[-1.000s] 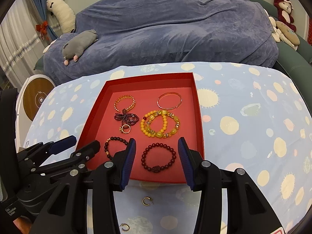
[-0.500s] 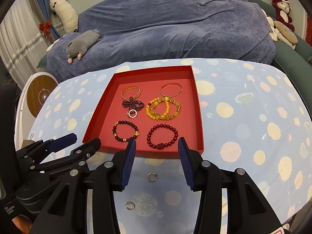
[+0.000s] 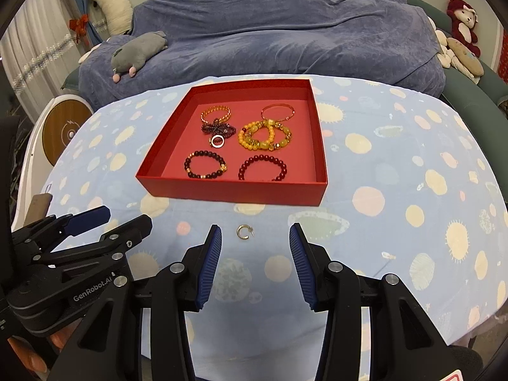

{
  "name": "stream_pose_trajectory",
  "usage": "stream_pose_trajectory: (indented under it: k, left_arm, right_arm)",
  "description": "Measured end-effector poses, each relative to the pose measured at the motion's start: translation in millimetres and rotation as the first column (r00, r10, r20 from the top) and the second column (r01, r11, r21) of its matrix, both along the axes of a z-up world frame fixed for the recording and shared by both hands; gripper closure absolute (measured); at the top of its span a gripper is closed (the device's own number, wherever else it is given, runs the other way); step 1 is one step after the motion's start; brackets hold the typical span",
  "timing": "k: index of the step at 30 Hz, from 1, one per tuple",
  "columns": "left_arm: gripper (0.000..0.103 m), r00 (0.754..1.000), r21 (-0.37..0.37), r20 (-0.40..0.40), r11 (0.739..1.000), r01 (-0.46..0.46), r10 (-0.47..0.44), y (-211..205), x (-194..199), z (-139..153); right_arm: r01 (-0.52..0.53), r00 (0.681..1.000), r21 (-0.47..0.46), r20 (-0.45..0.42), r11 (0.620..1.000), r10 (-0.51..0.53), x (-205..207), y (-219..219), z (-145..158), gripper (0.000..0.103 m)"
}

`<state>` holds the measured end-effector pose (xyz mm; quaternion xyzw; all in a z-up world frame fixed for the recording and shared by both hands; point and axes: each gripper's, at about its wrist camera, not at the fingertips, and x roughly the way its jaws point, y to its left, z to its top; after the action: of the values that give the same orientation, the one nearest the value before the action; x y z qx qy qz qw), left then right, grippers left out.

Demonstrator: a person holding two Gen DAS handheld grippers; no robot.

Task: Organize jewelry
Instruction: 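Lift both tools out of the red box back over the gold earrings, then grasp one gold hoop earring with the left tool while the right tool grasps the other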

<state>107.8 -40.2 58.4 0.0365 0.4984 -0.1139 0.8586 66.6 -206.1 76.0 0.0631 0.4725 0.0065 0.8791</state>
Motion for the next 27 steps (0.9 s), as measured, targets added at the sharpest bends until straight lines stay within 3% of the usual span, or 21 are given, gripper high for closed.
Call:
stream_pose_trajectory:
  k: [8, 20, 27]
  left_arm:
    - [0.04, 0.999, -0.011, -0.051, 1.0, 0.016, -0.017, -5, -30, -29]
    - [0.04, 0.994, 0.015, -0.074, 0.996, 0.083, -0.081, -35, -34, -53]
    - [0.052, 0.99, 0.024, -0.104, 0.995, 0.097, -0.093, -41, -29, -66]
  right_arm:
    - [0.03, 0.998, 0.002, -0.058, 1.0, -0.03, -22, -13, -25, 0.059]
    - [0.057, 0.994, 0.014, -0.091, 0.998, -0.056, -24, -26, -44, 0.059]
    - [0.06, 0.993, 0.023, -0.103, 0.998, -0.057, -21, -27, -50, 0.059]
